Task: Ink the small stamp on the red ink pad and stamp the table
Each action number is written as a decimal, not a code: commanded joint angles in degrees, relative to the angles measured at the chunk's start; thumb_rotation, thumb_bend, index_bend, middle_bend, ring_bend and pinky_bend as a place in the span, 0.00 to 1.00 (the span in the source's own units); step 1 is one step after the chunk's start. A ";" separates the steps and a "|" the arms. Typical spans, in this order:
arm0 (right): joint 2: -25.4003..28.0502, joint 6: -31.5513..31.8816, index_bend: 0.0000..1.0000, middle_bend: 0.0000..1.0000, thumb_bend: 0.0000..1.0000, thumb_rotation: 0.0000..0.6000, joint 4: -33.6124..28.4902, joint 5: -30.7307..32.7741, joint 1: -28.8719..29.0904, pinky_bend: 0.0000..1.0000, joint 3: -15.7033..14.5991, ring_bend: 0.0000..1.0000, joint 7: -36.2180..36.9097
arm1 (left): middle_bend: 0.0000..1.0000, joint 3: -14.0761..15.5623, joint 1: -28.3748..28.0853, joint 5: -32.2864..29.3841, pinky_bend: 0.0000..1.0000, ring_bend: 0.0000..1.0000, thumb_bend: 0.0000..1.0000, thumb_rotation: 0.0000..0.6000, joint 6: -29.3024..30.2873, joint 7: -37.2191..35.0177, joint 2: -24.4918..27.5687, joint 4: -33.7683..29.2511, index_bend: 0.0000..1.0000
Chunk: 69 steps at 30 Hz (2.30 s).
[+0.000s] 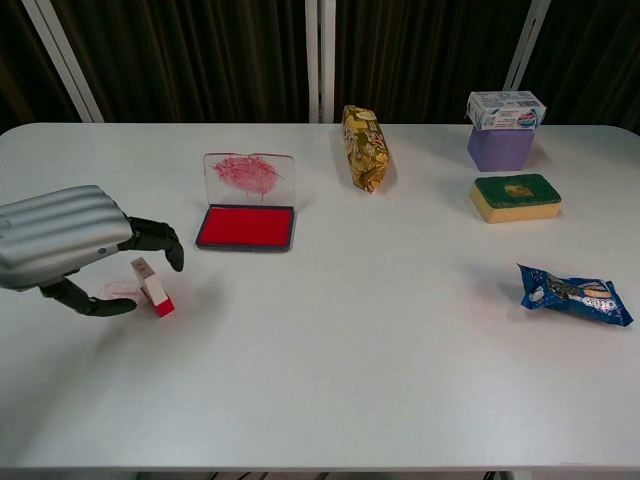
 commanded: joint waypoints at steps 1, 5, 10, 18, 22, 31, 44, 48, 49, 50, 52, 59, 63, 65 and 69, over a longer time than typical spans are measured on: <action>-0.09 -0.02 0.00 0.00 0.27 1.00 0.02 -0.06 0.03 0.00 -0.03 0.00 0.00 | 0.38 0.53 -0.22 0.13 1.00 0.97 0.30 1.00 1.01 -0.29 -1.14 2.12 0.38; -0.23 -0.15 0.00 0.00 0.27 1.00 0.24 0.03 0.05 0.00 -0.01 0.00 0.10 | 0.40 0.98 -0.62 -0.31 1.00 0.97 0.31 1.00 1.16 -1.07 -1.95 3.78 0.41; -0.20 -0.06 0.00 0.00 0.27 1.00 0.35 0.05 -0.01 0.00 0.02 0.00 0.24 | 0.41 1.43 -1.36 -0.90 1.00 0.97 0.31 1.00 0.51 -2.13 -2.88 5.24 0.41; 0.05 -0.06 0.00 0.00 0.27 1.00 0.37 0.40 -0.22 0.00 0.07 0.00 0.33 | 0.45 1.92 -2.28 -1.56 1.00 0.98 0.31 1.00 0.71 -3.55 -4.48 7.77 0.46; -0.06 -0.27 0.00 0.00 0.27 1.00 0.43 0.35 -0.10 0.00 0.06 0.00 0.36 | 0.48 2.26 -2.47 -1.88 1.00 0.99 0.32 1.00 0.81 -4.11 -4.94 8.68 0.48; -0.22 -0.70 0.00 0.00 0.27 1.00 0.72 0.60 0.07 0.00 0.16 0.00 0.47 | 0.52 2.64 -2.71 -2.78 1.00 0.99 0.32 1.00 1.11 -4.44 -5.58 9.71 0.52; -0.30 -0.60 0.00 0.00 0.27 1.00 0.80 0.43 0.09 0.00 0.15 0.00 0.46 | 0.57 2.67 -3.48 -3.86 1.00 1.00 0.32 1.00 1.44 -5.19 -4.86 8.46 0.56; -0.19 -0.40 0.00 0.00 0.27 1.00 0.68 0.37 0.05 0.00 0.20 0.00 0.42 | 0.58 1.72 -4.38 -5.05 1.00 1.00 0.33 1.00 0.93 -7.22 -3.25 5.39 0.57; -0.18 -0.39 0.00 0.00 0.28 1.00 0.67 0.38 0.05 0.00 0.21 0.00 0.40 | 0.58 1.31 -4.71 -5.48 1.00 1.00 0.33 1.00 0.68 -7.79 -2.71 4.43 0.57; -0.17 -0.38 0.00 0.00 0.28 1.00 0.67 0.39 0.05 0.00 0.23 0.00 0.41 | 0.58 0.67 -5.26 -6.04 1.00 1.00 0.33 1.00 0.32 -8.35 -1.98 3.14 0.57; -0.18 -0.42 0.00 0.00 0.28 1.00 0.68 0.40 0.08 0.00 0.25 0.00 0.48 | 0.59 -0.60 -6.56 -6.94 1.00 1.00 0.34 1.00 -0.64 -9.04 -0.71 0.82 0.58; -0.48 -0.55 0.00 0.00 0.28 1.00 0.63 0.15 0.25 0.00 0.17 0.00 0.51 | 0.61 -6.45 -12.66 -11.96 1.00 1.00 0.35 1.00 -8.06 -12.10 0.51 -4.26 0.60; -0.38 -0.41 0.00 0.00 0.28 1.00 0.63 0.26 0.09 0.00 0.15 0.00 0.67 | 0.62 -8.61 -16.32 -14.76 1.00 1.00 0.35 1.00 -14.35 -12.91 -0.82 -4.15 0.60; -0.25 -0.30 0.00 0.00 0.28 1.00 0.71 0.38 -0.07 0.00 0.14 0.00 0.82 | 0.62 -9.39 -17.95 -16.30 1.00 1.00 0.35 1.00 -17.67 -13.19 -1.94 -3.06 0.61; 0.04 -0.14 0.00 0.00 0.28 1.00 0.88 0.56 -0.33 0.00 0.11 0.00 1.22 | 0.62 -10.68 -20.20 -19.23 1.00 1.00 0.35 1.00 -22.77 -14.39 -4.35 0.12 0.61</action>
